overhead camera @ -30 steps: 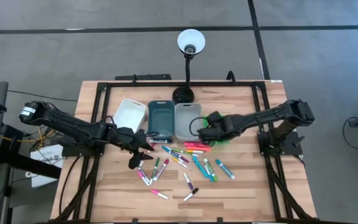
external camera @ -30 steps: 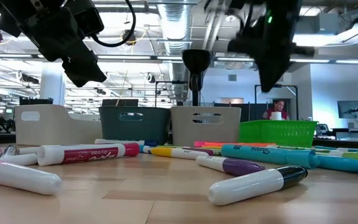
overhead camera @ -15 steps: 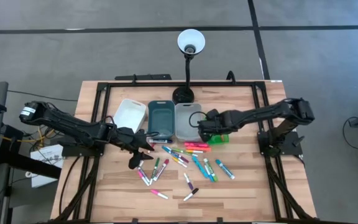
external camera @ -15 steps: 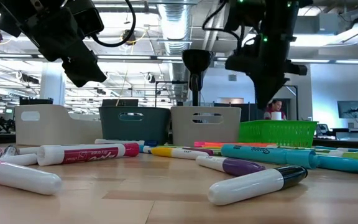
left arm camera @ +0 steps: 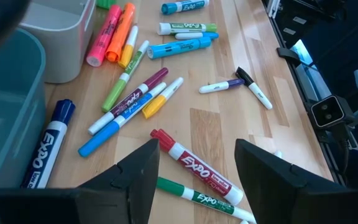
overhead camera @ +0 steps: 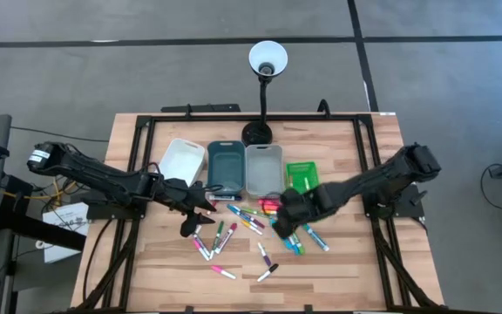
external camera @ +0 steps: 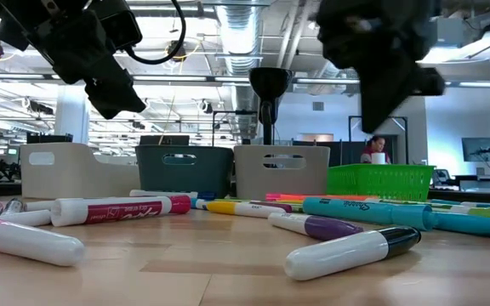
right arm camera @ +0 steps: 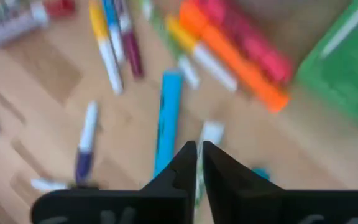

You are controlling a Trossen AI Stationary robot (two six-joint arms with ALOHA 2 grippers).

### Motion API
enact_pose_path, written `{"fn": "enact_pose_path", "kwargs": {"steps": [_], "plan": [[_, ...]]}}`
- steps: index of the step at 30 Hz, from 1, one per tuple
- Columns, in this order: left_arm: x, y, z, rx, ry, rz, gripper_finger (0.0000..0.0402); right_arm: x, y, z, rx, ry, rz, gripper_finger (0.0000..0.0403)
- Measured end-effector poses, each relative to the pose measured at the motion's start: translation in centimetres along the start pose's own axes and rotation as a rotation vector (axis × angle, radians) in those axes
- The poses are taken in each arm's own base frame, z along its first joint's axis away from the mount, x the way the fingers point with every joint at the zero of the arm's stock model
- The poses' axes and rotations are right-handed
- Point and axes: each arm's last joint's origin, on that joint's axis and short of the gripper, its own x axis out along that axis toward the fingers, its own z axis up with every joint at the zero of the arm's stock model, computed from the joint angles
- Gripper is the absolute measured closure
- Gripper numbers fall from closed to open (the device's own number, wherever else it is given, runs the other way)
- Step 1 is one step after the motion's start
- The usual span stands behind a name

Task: Pick & Place Markers
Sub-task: Put the small blue highlighter pen into the green bin

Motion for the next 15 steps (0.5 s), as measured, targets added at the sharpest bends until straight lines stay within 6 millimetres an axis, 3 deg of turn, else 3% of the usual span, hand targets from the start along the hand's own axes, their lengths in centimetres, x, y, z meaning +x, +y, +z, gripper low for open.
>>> {"fn": "enact_pose_path", "kwargs": {"steps": [6,11,15], "plan": [[0.0,0.0,0.0,-0.004,-0.004,-0.001,0.0195,3.2,2.0,-2.3,-0.055,0.078,0.021,0.0328],[0.0,0.0,0.1,-0.004,-0.007,-0.002,0.0195,5.8,1.4,-2.5,-0.053,0.199,-0.068,0.0301],[0.0,0.0,0.1,-0.004,-0.007,-0.002,0.0195,6.5,1.0,-2.1,-0.032,0.231,-0.097,0.0295]]}}
